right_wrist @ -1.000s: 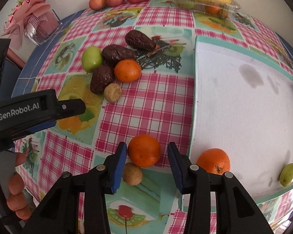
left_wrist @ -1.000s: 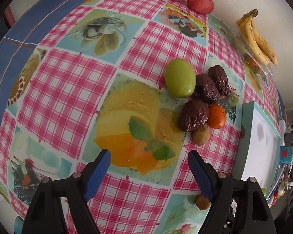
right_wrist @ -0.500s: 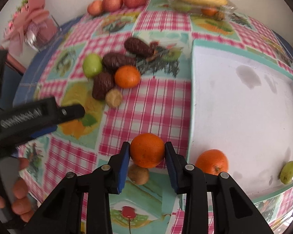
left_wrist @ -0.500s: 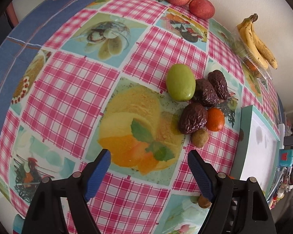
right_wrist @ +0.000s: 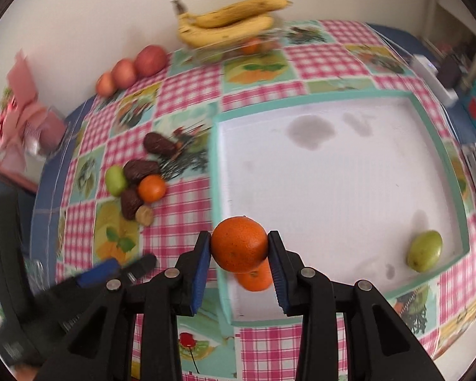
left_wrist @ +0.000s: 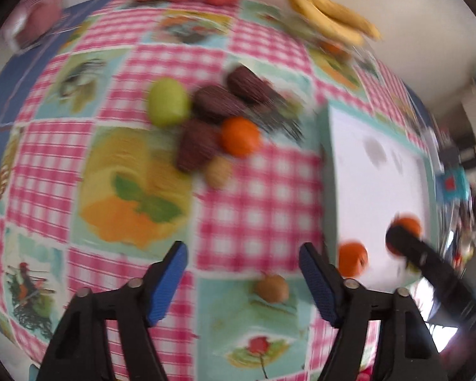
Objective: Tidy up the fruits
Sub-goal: 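Grasp the orange with the right gripper while the left gripper grasps a brown kiwi, then carry the orange in the right gripper and kiwi in the left over the tray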
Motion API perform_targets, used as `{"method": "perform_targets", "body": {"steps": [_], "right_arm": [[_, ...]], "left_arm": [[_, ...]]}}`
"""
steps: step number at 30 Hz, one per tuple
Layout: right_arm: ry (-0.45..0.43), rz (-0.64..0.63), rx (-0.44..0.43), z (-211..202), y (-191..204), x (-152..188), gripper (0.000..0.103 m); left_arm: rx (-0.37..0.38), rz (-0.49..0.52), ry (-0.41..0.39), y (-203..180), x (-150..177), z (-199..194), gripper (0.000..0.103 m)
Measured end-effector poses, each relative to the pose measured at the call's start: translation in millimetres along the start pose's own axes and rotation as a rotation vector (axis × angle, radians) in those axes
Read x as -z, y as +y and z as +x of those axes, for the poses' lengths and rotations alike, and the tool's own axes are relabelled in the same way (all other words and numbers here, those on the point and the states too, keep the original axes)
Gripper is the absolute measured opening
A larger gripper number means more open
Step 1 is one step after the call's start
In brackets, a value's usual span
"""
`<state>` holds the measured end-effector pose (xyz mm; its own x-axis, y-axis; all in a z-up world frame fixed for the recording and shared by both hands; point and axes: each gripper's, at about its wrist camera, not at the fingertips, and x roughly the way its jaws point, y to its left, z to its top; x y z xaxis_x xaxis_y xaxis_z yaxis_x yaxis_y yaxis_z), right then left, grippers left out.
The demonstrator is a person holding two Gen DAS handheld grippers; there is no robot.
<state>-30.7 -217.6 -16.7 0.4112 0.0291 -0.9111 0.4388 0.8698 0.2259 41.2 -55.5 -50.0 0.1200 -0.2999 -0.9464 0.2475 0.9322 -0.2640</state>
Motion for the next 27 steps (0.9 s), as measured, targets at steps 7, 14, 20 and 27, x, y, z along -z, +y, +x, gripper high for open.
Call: {"method": "perform_targets", "body": {"steps": [7, 14, 20, 27], "right_arm": [[-0.006, 0.077, -0.005, -5, -23, -3, 0.037], [-0.014, 0.068, -0.013, -8, -21, -3, 0.037], [-0.021, 0.069, -0.02, -11, -23, -3, 0.037], [-0.021, 0.086, -0.022, -12, -29, -6, 0.037]], "left_arm": [[0.001, 0.047, 0.074, -16, 12, 18, 0.043], [0.018, 0.057, 0.093, -17, 17, 21, 0.034], [0.024, 0.076, 0.097, -30, 21, 28, 0.027], [0.029, 0.059, 0.059, -29, 18, 19, 0.027]]}}
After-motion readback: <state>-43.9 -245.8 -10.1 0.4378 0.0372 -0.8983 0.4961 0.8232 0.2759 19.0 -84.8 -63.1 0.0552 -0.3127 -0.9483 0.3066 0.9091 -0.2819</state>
